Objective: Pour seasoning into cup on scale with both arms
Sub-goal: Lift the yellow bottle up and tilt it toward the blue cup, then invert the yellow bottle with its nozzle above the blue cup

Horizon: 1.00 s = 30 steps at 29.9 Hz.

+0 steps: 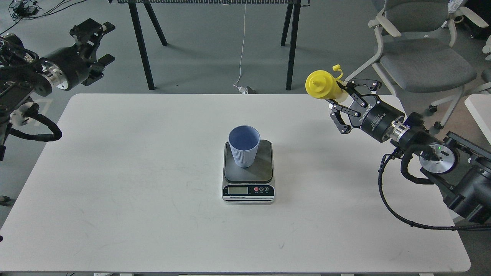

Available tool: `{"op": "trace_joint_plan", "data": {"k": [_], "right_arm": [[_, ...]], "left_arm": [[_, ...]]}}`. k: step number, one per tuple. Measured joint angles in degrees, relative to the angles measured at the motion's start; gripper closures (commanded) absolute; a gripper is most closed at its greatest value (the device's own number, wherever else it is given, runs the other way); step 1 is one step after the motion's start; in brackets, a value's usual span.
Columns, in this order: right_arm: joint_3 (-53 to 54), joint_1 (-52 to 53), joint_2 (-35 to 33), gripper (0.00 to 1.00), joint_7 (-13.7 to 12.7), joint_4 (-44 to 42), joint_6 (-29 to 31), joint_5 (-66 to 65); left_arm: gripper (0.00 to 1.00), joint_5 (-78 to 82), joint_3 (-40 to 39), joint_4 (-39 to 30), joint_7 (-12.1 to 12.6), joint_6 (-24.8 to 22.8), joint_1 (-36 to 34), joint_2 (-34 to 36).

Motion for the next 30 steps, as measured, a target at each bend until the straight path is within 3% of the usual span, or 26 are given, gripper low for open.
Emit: {"op": "trace_joint_plan", "data": {"k": [13,22,30], "right_arm": [[-1.2,7.3,0.1,0.62,-0.8,0.0,0.0,-14.6],[-10.5,16.4,0.2,0.62,-0.9,-0.7,0.0,-21.6],[-12.7,21.3,0.6,0.62,-0.8,-0.9,0.0,-31.3]], "left_arm": [[0.01,0.0,-0.4,0.0,0.0,0.0,0.2,0.0],[0.01,0.0,-0.4,0.0,0.0,0.0,0.3,-0.3],[0.01,-0.1,-0.5,0.0,0.0,0.0,0.3,-0.3]]}}
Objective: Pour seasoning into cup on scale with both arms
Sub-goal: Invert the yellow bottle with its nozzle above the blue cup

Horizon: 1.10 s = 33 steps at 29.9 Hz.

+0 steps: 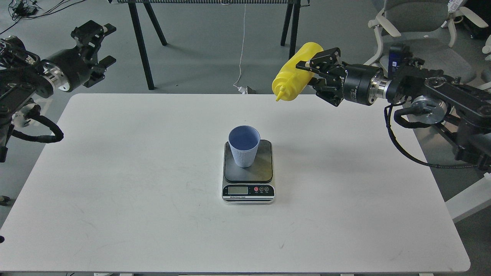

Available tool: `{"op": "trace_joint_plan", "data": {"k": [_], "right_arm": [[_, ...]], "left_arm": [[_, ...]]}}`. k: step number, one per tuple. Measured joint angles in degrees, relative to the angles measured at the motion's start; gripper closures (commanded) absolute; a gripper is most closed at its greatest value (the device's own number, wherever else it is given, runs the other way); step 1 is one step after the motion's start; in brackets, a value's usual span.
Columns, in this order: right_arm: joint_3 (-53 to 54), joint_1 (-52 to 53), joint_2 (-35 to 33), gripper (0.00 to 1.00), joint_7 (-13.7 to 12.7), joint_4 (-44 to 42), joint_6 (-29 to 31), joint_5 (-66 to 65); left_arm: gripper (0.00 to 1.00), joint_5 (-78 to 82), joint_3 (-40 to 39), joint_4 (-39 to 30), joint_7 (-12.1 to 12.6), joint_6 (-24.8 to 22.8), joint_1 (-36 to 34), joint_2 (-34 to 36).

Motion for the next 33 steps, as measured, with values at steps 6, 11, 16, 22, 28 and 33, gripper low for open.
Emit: {"op": "trace_joint_plan", "data": {"k": [6,11,16,22,28,33], "right_arm": [[-0.4,2.0,0.2,0.62,-0.1,-0.4,0.0,-4.9],[-0.5,3.5,1.5,0.62,-0.2,-1.5,0.0,-12.0],[-0.5,4.1,4.7,0.62,-0.6,-3.3,0.0,-16.6],[-0.5,5.0,8.7,0.62,-0.7,-4.4,0.0,-22.5],[-0.5,6.4,12.6,0.62,-0.7,-5.9,0.0,-28.0],[-0.5,7.8,14.5,0.62,-0.7,-6.3,0.0,-31.1]], "left_arm": [[0.01,0.0,0.0,0.0,0.0,0.0,0.0,0.0],[0.01,0.0,0.0,0.0,0.0,0.0,0.0,0.0],[0.01,0.0,-0.1,0.0,0.0,0.0,0.0,0.0],[0.01,-0.1,-0.1,0.0,0.0,0.0,-0.3,-0.2],[0.01,-0.1,0.0,0.0,0.0,0.0,-0.4,-0.2],[0.01,-0.1,0.0,0.0,0.0,0.0,-0.4,-0.2]]}}
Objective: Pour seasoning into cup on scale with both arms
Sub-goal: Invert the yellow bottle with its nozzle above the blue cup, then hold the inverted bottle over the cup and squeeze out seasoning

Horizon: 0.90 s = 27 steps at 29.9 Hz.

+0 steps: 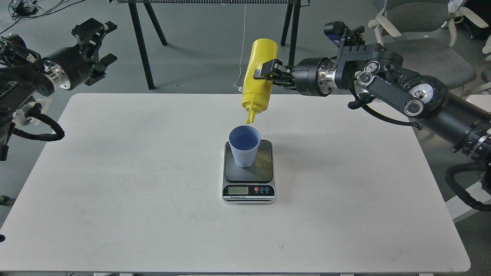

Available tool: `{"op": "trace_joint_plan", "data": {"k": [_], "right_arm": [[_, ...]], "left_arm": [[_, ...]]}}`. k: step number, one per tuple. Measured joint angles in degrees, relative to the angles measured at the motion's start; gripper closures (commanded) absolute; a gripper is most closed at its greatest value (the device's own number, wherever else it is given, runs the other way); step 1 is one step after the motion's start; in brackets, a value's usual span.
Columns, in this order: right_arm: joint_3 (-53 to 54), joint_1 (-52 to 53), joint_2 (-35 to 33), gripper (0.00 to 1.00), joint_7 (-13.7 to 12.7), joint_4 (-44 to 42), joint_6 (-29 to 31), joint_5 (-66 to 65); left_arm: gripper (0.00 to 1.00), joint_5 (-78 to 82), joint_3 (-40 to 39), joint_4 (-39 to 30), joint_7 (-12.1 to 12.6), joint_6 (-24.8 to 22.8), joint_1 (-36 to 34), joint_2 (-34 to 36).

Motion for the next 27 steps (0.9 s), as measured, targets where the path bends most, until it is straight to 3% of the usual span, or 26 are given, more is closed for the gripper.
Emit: {"op": "trace_joint_plan", "data": {"k": [27], "right_arm": [[-4.9,5.3,5.0,0.62,1.1,0.5,0.0,-18.1]], "left_arm": [[0.01,0.0,0.0,0.0,0.0,0.0,0.4,-0.1]]}}
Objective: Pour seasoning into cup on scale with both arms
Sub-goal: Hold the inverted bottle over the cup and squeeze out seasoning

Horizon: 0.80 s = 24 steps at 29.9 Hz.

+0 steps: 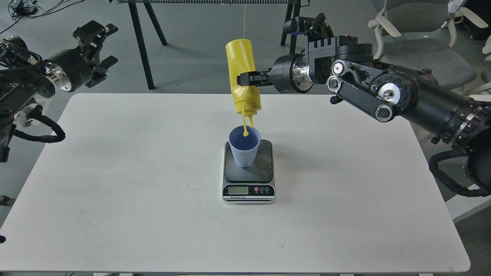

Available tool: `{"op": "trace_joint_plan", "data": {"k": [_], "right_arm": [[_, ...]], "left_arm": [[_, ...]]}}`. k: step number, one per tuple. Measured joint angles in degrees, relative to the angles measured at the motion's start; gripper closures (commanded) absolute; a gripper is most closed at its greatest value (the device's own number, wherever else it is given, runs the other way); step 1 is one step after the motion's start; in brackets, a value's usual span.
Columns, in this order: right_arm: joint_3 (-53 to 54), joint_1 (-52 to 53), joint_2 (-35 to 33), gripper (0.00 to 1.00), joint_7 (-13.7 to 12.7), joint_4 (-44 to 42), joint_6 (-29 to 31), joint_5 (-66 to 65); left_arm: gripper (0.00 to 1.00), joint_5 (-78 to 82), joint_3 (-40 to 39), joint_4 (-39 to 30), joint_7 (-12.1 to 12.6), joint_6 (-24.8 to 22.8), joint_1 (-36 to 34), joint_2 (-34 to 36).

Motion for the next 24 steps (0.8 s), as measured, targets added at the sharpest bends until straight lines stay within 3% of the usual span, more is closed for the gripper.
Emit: {"op": "trace_joint_plan", "data": {"k": [17,24], "right_arm": [[-1.2,1.3,2.0,0.62,0.8,0.3,-1.6,-6.5],[-3.1,2.9,3.5,0.62,1.0,0.0,-5.4,-8.6]], "left_arm": [[0.01,0.1,0.1,0.0,0.0,0.0,0.0,0.0],[0.01,0.1,0.1,0.0,0.0,0.0,0.0,0.1]]}}
